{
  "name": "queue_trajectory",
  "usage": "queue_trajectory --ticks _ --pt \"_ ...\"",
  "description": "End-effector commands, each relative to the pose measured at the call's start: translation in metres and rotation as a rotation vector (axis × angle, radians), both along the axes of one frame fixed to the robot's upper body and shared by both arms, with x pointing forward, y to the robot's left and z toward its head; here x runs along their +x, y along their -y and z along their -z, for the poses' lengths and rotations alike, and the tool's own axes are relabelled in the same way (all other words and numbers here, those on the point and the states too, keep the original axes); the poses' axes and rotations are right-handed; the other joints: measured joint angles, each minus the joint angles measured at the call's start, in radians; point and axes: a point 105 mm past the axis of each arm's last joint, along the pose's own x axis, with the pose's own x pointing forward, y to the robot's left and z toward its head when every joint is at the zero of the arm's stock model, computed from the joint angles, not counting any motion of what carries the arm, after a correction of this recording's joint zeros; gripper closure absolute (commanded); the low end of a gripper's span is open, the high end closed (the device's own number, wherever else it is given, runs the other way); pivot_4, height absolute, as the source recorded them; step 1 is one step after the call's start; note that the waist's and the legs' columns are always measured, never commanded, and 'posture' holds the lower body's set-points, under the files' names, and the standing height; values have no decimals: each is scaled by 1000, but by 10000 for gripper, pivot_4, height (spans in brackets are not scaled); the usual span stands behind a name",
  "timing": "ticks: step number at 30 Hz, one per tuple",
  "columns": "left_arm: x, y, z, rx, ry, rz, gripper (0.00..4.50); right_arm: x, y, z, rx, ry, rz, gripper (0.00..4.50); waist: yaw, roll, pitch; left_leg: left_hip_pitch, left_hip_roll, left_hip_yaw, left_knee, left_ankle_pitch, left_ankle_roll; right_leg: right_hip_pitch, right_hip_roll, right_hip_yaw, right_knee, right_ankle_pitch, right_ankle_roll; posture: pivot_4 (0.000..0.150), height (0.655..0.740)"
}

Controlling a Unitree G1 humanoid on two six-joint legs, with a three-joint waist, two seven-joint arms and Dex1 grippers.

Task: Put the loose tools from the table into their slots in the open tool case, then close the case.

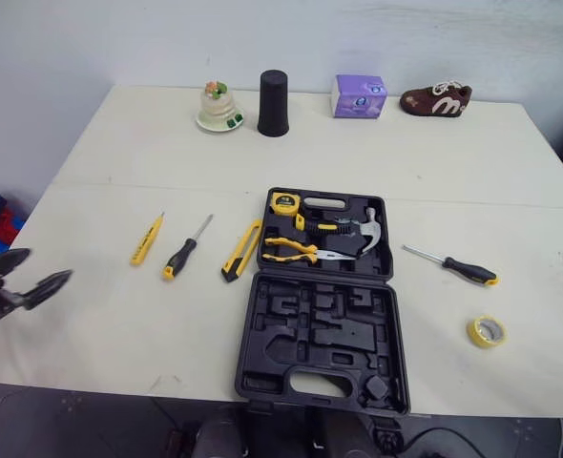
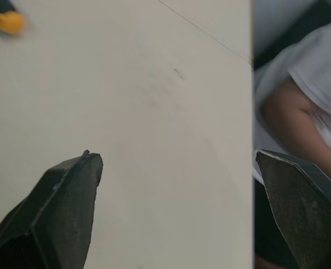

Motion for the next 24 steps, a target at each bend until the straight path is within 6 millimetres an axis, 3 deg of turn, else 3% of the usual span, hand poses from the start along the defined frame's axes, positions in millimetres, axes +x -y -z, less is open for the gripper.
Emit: queue_trajectory --ticks 1,7,10,13,15,17,20,22,24 --pt "-17 -33 -5 33 37 -159 82 -16 18 -12 -111 17 70 0 -10 0 0 2 -1 0 -2 1 -1 1 -1 0 0 0 0 1500 7400" --pt "-29 -44 7 16 22 -225 82 -25 33 -5 -156 30 151 0 -25 0 0 14 0 -2 -8 -3 -8 15 -1 -3 -6 -1 -2 1500 7400" --pt "-21 -31 5 8 40 -143 82 4 13 5 -109 42 27 0 -37 -1 -1 14 0 -2 -8 -3 -9 16 -1 -3 -6 -1 -2 1500 7400" --pt "-11 -14 4 17 36 -44 82 30 -15 2 22 119 -108 0 -42 0 -1 15 0 -2 -8 -3 -9 17 -1 -4 -6 0 -1 1500 7400" --pt "0 7 0 16 17 72 82 48 -46 -3 81 168 -246 0 -42 2 -1 14 1 -2 -8 -3 -9 16 0 -3 -6 -1 -1 1500 7400" --pt "13 24 -6 19 3 133 82 71 -82 -12 102 221 -391 0 -40 2 0 14 1 -2 -9 -3 -10 16 0 -3 -5 -1 -1 1500 7400" --pt "32 53 -14 11 -11 225 82 96 -127 -42 177 440 -520 0 -39 3 0 14 1 -2 -8 -3 -10 16 0 -3 -5 0 0 1500 7400" --pt "43 71 -20 -12 -9 264 82 103 -159 -47 179 455 -644 0 -37 3 0 13 1 -2 -7 -2 -10 16 1 -3 -4 0 0 1500 7400" --pt "50 75 -17 -69 -71 221 82 107 -181 -47 175 442 -730 0 -31 3 0 12 1 -2 -8 1 -15 15 1 -3 -5 0 0 1500 7400"
